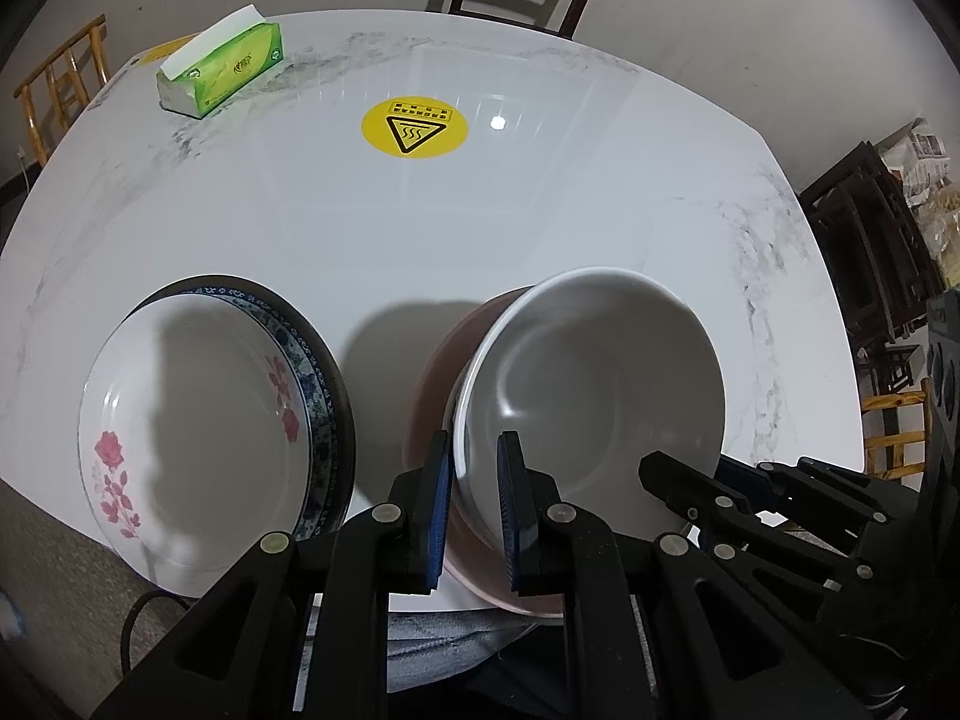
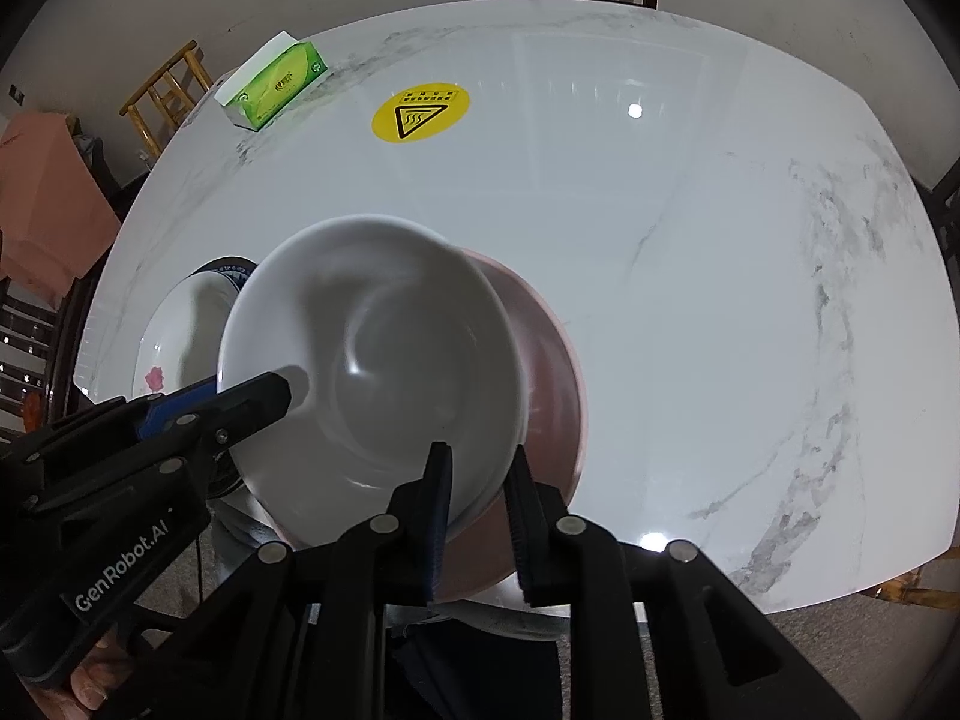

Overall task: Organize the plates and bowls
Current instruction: 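Carry the 'Dog' bowl with both grippers over the pink bowl, then lower the 'Dog' bowl into the white ribbed bowl with both grippers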

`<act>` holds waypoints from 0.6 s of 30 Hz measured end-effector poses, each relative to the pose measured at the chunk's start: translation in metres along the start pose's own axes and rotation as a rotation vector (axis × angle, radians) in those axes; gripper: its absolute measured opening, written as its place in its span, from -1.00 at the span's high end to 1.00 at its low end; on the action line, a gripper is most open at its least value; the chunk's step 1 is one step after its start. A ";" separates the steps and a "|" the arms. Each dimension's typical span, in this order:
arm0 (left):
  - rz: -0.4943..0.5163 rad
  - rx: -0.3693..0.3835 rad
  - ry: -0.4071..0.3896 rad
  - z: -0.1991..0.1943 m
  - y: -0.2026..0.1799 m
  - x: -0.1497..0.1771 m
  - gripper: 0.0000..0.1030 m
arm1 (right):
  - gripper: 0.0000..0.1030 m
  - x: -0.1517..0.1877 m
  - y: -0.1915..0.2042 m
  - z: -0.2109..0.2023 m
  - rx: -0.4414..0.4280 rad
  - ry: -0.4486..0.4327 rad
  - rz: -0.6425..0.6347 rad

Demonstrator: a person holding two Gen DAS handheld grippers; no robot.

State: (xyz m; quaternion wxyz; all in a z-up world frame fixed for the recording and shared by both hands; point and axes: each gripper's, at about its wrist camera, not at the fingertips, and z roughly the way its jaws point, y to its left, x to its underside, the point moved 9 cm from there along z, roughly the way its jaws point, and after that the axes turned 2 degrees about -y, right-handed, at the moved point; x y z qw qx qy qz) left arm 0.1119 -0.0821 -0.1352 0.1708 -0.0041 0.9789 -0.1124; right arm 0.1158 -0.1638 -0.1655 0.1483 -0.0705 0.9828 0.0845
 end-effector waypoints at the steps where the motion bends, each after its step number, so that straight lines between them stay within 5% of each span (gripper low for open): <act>1: 0.000 0.000 0.000 0.001 0.000 0.000 0.78 | 0.62 0.000 0.000 0.000 0.001 -0.003 -0.001; 18: -0.025 0.022 0.018 0.008 0.004 0.003 0.75 | 0.58 0.002 -0.002 0.001 -0.003 -0.017 0.012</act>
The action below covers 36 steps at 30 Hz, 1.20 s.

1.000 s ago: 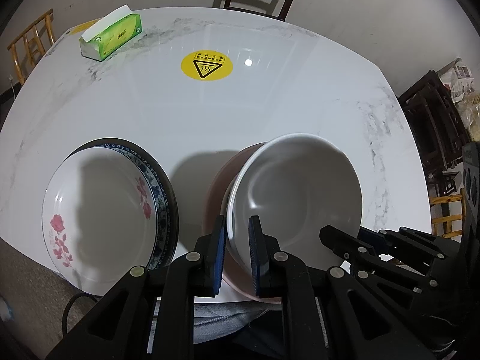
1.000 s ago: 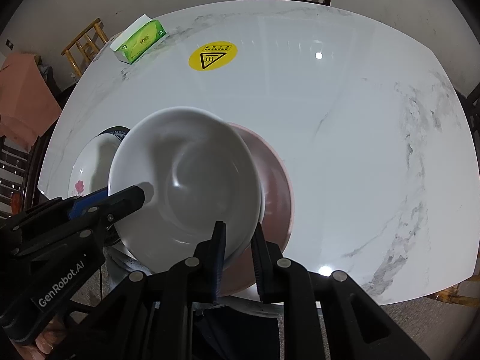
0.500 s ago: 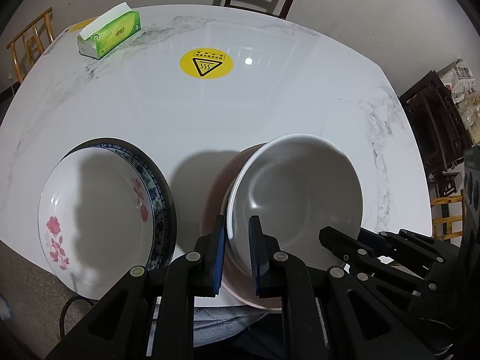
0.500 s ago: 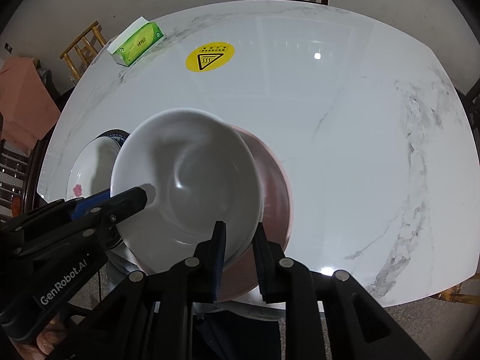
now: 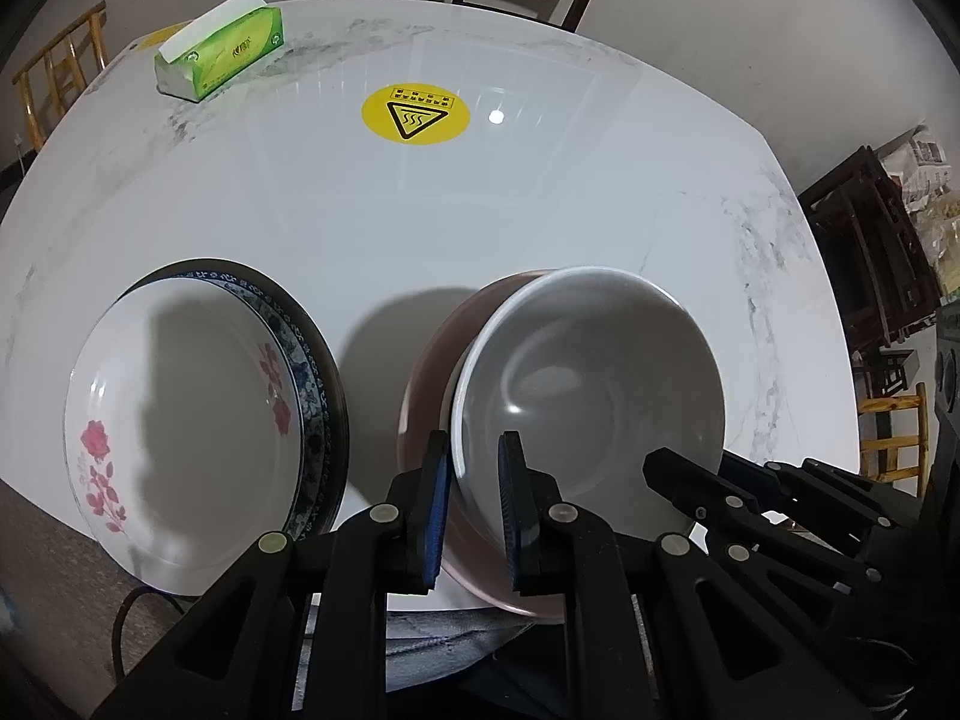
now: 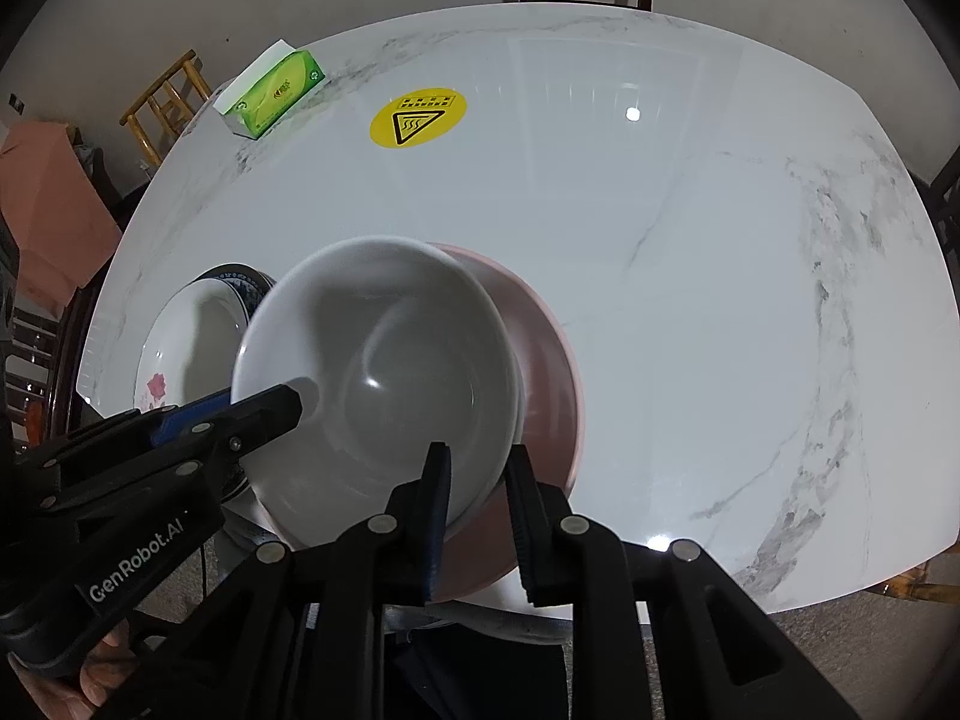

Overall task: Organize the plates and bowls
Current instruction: 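Lower the 'Dog' bowl into the white ribbed bowl with both grippers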

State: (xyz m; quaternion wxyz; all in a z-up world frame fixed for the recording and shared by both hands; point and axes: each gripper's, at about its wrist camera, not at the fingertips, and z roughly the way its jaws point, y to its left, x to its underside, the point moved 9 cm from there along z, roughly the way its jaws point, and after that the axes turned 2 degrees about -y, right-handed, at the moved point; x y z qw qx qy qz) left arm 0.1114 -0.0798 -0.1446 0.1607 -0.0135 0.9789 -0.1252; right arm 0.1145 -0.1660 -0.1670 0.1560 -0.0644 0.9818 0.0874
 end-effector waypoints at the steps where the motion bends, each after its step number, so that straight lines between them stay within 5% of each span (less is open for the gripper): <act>1: -0.002 0.005 -0.002 0.000 0.000 0.000 0.74 | 0.58 0.000 0.000 0.000 0.005 -0.002 -0.005; 11: -0.013 0.052 -0.048 -0.017 0.002 -0.005 0.69 | 0.56 -0.002 -0.001 -0.009 -0.004 -0.042 0.002; 22: -0.080 0.116 -0.102 -0.043 0.017 -0.005 0.47 | 0.56 -0.007 -0.015 -0.051 -0.033 -0.195 0.046; 36: -0.192 0.084 -0.030 -0.021 0.048 0.014 0.49 | 0.56 0.016 -0.029 -0.026 -0.031 -0.097 0.108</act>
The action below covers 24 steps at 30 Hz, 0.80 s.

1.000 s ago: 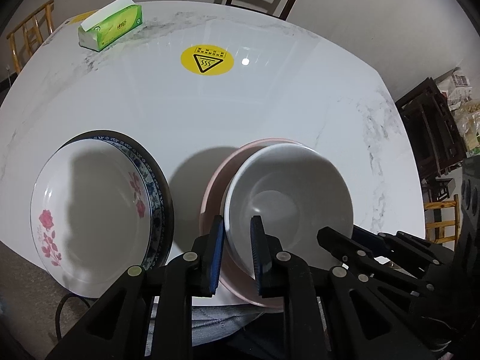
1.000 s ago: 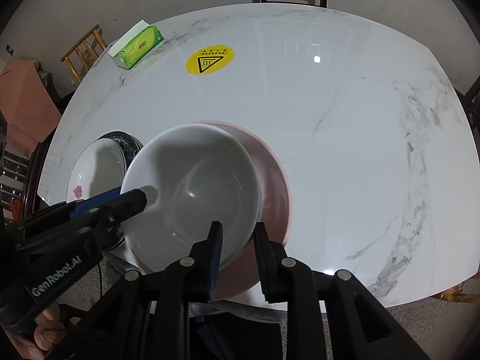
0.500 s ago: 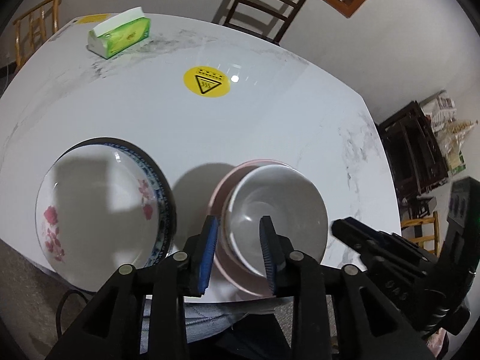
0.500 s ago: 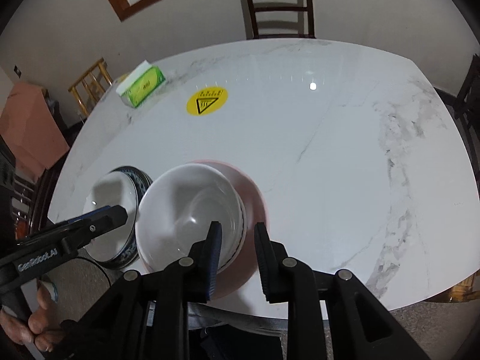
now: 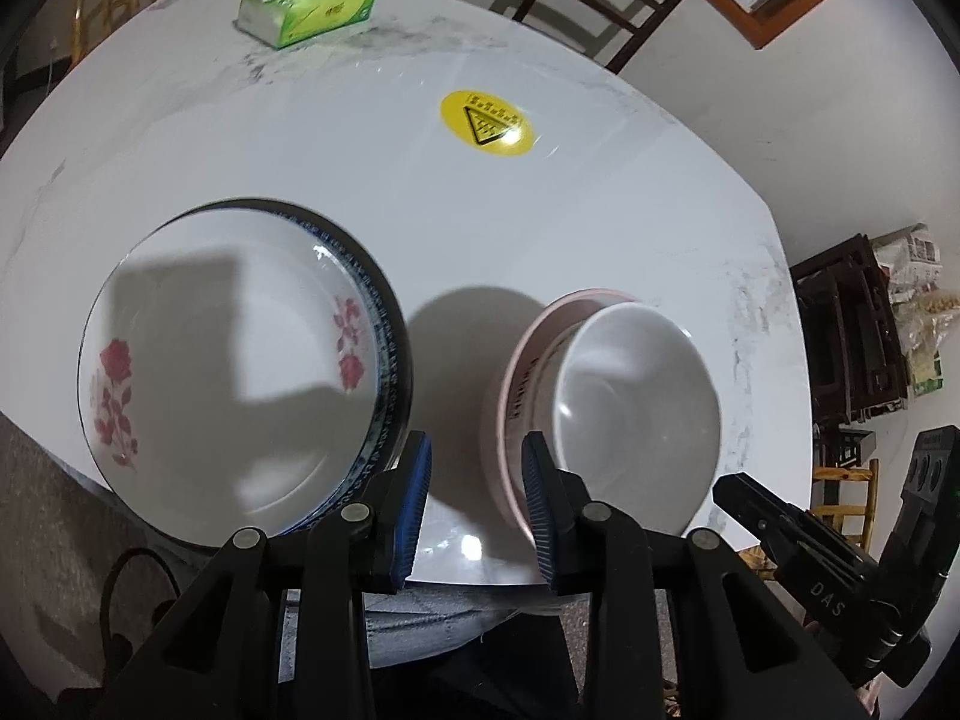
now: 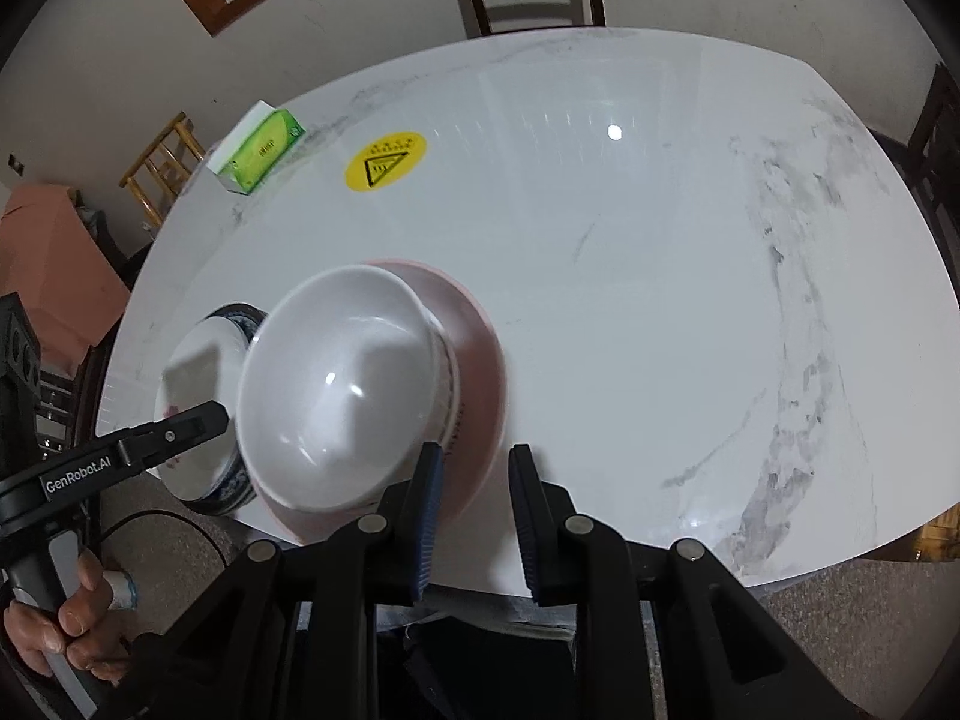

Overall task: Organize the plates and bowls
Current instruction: 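Lower the 'Dog' bowl into the white ribbed bowl with both grippers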

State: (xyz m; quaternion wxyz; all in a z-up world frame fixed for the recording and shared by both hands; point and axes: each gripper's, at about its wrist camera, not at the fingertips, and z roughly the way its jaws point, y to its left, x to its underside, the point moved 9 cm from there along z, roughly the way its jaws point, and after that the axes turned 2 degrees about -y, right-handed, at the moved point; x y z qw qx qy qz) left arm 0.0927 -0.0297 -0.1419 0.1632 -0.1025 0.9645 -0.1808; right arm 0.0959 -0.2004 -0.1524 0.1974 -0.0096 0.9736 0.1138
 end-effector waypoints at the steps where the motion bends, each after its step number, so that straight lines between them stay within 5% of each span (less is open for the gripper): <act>1: -0.002 -0.001 0.002 0.002 0.001 -0.001 0.49 | 0.56 0.001 -0.002 0.002 0.007 0.007 0.007; 24: 0.005 -0.005 0.025 0.026 -0.005 -0.003 0.58 | 0.56 0.000 -0.010 0.039 0.050 0.067 0.039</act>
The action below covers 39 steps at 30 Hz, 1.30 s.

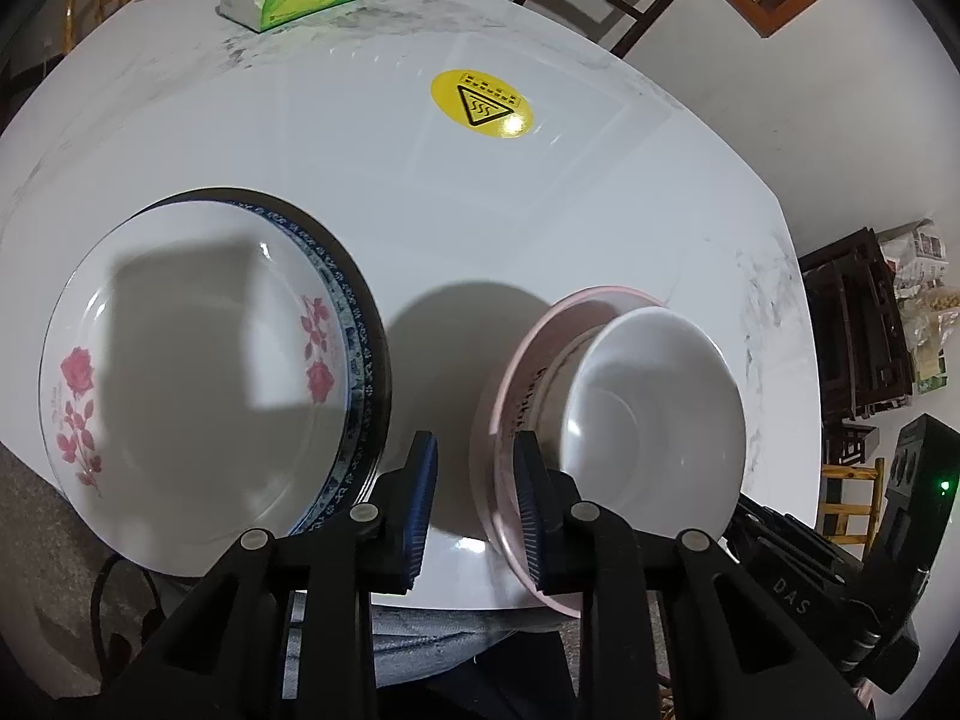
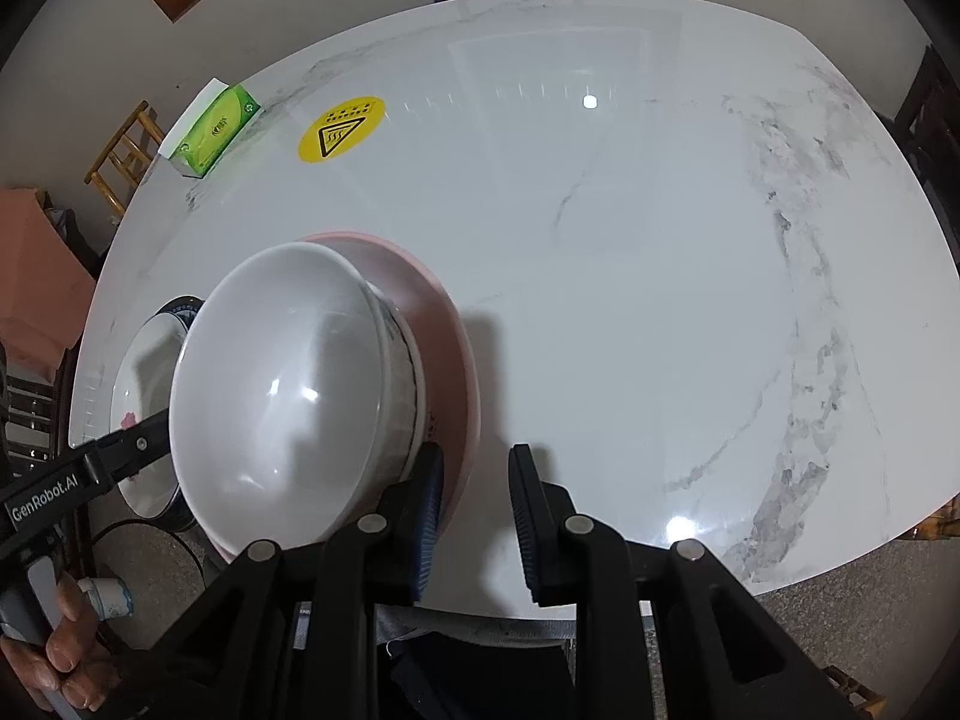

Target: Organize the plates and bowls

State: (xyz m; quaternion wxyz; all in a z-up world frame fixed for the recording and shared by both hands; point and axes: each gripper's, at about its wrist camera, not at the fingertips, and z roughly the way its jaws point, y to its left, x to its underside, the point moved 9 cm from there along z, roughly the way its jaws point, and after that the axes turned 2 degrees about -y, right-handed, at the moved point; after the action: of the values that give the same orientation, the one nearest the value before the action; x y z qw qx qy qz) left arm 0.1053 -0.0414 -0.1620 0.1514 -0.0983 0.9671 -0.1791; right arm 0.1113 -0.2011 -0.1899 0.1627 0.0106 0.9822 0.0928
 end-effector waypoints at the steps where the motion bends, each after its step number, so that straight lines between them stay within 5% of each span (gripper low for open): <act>1: -0.003 -0.002 0.004 0.001 0.002 0.001 0.58 | 0.56 -0.001 0.000 0.001 0.003 -0.001 0.000; 10: 0.001 -0.016 0.037 0.017 -0.002 0.007 0.65 | 0.56 -0.006 -0.003 0.008 0.027 -0.007 0.004; 16: 0.036 -0.027 0.018 0.020 -0.012 0.005 0.88 | 0.56 -0.013 -0.005 0.009 0.046 -0.026 -0.005; 39: 0.099 -0.050 -0.028 0.022 -0.023 -0.001 0.88 | 0.56 -0.014 -0.007 0.007 0.095 -0.052 -0.037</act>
State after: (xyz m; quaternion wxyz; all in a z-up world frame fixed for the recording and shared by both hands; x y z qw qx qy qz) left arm 0.1169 -0.0689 -0.1730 0.1710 -0.0567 0.9728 -0.1458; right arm 0.1273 -0.2074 -0.1931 0.1892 0.0026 0.9810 0.0428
